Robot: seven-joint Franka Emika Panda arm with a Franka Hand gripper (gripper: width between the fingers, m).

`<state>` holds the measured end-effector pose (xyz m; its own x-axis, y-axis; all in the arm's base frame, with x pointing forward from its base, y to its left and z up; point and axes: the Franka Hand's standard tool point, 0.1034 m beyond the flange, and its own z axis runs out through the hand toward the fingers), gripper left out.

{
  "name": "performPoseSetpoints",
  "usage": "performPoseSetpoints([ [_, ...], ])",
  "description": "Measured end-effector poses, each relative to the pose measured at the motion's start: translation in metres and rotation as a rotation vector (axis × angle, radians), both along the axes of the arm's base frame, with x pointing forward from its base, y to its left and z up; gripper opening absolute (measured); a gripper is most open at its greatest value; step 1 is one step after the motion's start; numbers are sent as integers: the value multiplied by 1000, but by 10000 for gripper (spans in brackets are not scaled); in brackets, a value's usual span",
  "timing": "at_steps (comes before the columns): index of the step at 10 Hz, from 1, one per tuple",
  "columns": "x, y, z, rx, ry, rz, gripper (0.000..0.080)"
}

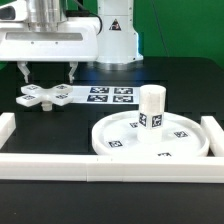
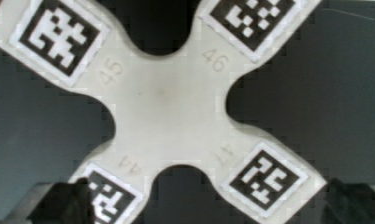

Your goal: Assemble round table

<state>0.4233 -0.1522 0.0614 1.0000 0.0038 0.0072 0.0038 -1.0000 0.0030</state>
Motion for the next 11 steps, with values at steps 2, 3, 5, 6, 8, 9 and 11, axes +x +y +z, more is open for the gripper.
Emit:
performPoseSetpoints([
  [2, -1, -10, -7, -31, -23, 68, 648],
  [3, -5, -13, -11, -35, -19, 101, 648],
  [5, -8, -17, -15, -34, -11, 100, 648],
  [6, -8, -16, -15, -34, -10, 101, 648],
  [8, -9, -16, -17, -33, -5, 102, 648],
  [9, -10, -15, -18, -32, -3, 103, 648],
  [11, -14, -15, -23, -32, 7, 103, 648],
])
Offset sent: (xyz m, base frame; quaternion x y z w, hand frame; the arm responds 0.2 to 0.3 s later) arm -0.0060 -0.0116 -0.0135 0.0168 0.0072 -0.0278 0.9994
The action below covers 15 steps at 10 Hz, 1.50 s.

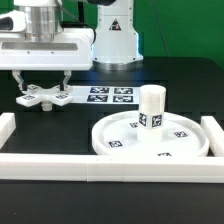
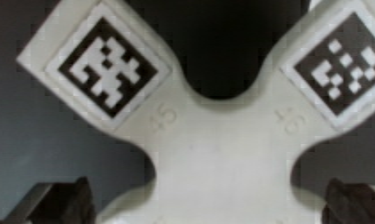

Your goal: Assemble round table

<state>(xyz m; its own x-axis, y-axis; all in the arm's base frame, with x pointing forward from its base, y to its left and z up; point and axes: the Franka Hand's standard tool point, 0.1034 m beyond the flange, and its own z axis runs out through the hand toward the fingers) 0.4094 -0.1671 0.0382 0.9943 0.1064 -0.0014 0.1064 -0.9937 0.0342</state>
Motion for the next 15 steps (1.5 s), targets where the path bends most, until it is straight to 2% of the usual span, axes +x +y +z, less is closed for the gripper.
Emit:
performPoseSetpoints([
  [12, -7, 3, -13, 4, 29, 6, 648],
  [14, -8, 3, -13, 4, 31, 6, 619],
  [15, -8, 3, -14, 3, 31, 6, 440],
])
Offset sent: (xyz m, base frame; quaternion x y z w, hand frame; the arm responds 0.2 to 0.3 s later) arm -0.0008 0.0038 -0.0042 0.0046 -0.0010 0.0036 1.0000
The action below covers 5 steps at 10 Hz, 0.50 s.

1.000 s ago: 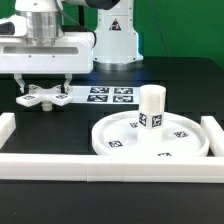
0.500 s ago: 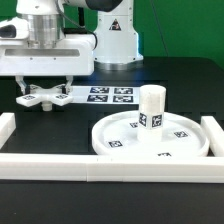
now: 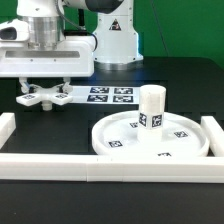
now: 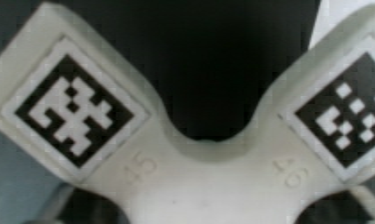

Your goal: Assemble round table

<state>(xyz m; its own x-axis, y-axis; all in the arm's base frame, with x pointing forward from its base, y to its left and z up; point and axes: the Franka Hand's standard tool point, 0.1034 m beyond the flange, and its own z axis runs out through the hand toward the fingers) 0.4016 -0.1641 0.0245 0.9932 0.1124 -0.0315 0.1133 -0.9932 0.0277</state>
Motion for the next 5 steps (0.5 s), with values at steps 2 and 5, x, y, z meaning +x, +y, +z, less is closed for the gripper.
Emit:
performPoseSetpoints([
  [2, 1, 0, 0, -4, -5, 1, 442],
  [5, 4, 4, 2, -3, -10, -5, 442],
])
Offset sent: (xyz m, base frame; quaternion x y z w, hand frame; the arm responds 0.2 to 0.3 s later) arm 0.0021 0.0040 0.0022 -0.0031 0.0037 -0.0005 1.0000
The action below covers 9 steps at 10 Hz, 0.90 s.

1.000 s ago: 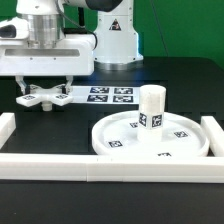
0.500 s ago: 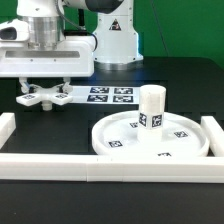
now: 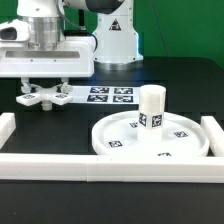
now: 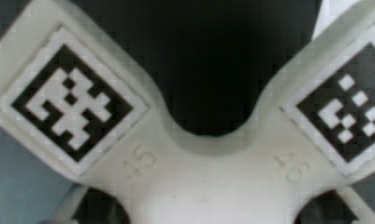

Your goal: Assemble round table

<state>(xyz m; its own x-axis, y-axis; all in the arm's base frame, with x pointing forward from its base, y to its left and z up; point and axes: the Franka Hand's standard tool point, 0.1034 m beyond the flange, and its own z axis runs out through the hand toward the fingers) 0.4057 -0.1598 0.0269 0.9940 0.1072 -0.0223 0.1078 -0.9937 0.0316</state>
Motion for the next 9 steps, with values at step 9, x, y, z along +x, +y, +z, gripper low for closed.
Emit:
performPoseSetpoints([
  [9, 87, 134, 75, 86, 22, -268, 443],
])
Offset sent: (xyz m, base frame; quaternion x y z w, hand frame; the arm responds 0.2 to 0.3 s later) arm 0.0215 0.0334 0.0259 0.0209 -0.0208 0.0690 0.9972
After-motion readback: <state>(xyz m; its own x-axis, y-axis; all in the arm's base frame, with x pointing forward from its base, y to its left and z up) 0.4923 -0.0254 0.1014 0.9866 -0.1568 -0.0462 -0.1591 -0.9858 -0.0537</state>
